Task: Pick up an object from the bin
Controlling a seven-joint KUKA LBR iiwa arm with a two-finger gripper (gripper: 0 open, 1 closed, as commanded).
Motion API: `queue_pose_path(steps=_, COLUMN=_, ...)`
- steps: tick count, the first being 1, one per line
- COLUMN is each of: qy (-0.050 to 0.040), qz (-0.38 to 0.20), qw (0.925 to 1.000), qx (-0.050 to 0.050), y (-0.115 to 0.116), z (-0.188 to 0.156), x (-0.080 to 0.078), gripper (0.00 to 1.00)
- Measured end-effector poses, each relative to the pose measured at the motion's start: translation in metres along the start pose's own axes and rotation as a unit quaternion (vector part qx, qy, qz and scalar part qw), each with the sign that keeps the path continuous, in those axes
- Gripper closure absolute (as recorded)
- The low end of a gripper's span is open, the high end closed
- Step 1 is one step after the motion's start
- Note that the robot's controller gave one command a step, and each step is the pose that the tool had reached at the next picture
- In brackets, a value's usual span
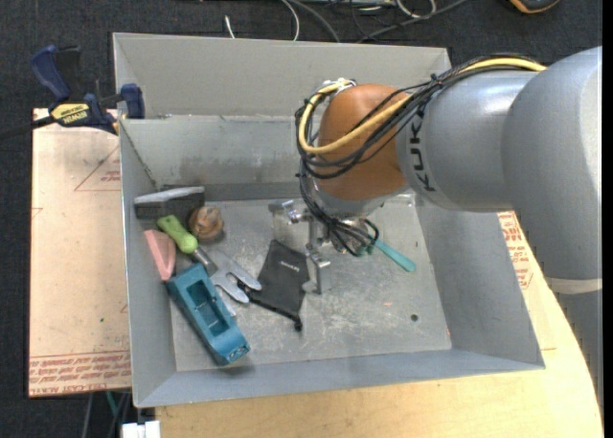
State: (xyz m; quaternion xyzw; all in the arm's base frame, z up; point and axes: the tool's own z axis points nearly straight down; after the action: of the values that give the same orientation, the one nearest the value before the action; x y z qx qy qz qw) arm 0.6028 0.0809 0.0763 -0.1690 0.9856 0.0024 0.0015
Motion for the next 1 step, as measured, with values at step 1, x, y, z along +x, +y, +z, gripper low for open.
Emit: queue_pose_path(steps=1, qy=-0.0014, qz=-0.011, qw=0.9999, qx=0.0, y=0.0013, z=0.0057, x=-0.0022, gripper=0.0)
